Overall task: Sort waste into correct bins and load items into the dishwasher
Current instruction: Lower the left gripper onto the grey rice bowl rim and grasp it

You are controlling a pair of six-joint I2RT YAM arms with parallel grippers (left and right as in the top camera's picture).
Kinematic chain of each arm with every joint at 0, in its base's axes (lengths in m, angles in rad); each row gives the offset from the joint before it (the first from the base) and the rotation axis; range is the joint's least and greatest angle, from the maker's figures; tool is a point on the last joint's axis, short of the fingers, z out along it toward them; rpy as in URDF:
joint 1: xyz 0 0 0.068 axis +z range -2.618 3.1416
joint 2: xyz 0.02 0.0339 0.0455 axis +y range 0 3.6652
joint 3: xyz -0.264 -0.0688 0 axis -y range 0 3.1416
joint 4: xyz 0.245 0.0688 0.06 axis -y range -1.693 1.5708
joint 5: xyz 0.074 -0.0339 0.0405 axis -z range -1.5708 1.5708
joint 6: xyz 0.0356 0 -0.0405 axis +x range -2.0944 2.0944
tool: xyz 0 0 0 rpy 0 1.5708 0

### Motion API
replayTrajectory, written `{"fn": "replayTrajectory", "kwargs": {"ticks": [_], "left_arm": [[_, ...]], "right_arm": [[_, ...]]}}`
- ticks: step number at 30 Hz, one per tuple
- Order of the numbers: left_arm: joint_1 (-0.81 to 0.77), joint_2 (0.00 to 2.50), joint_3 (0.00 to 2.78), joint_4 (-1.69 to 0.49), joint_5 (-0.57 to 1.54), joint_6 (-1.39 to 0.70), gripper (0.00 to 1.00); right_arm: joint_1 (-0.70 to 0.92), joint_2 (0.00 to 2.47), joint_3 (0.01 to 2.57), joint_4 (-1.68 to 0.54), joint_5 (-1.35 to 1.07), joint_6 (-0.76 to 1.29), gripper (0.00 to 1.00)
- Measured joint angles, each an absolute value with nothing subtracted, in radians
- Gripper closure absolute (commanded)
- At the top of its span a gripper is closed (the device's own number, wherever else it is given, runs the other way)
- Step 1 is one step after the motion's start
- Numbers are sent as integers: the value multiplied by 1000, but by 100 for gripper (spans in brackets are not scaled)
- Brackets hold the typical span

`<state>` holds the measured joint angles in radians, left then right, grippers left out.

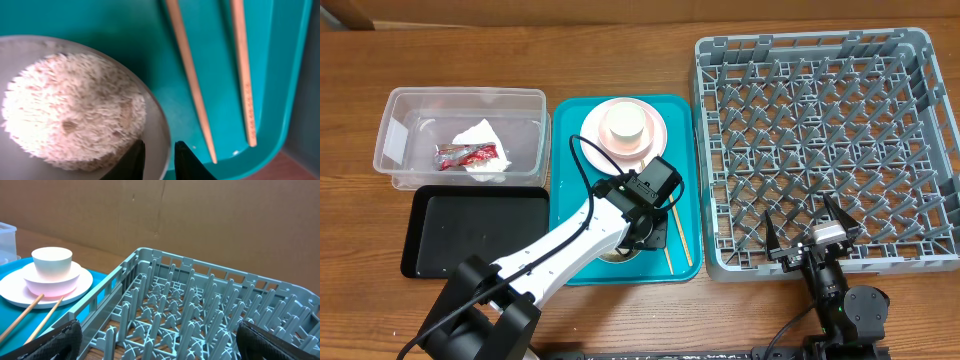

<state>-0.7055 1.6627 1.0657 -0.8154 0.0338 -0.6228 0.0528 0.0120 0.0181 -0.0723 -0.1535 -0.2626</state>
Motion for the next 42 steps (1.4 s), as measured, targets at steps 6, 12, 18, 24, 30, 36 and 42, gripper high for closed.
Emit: {"fn": "replayTrajectory", "kwargs": {"ticks": [6,12,18,24,30,36,42], "left_arm": [[-706,1663,1066,-817,-14,-619,76],[-706,1663,1066,-856,-101,-609,75],[-706,1663,1066,-891,-184,-603,75],[-706,1663,1066,-894,-191,-602,78],[-706,1663,1065,-910,-147,-600,80],[-706,1663,1065,-909,-135,-600,81],[-706,1663,1065,-892,-131,-600,85]], "right_arm": [[53,12,18,-73,-153,-263,0],[53,12,18,-73,-154,-262,0],[53,12,18,-73,-154,-262,0],[53,12,18,-73,-154,-263,0],[53,12,18,-73,-153,-263,0],[53,12,18,-73,-154,-263,0],[53,12,18,-72,-154,-262,0]]}}
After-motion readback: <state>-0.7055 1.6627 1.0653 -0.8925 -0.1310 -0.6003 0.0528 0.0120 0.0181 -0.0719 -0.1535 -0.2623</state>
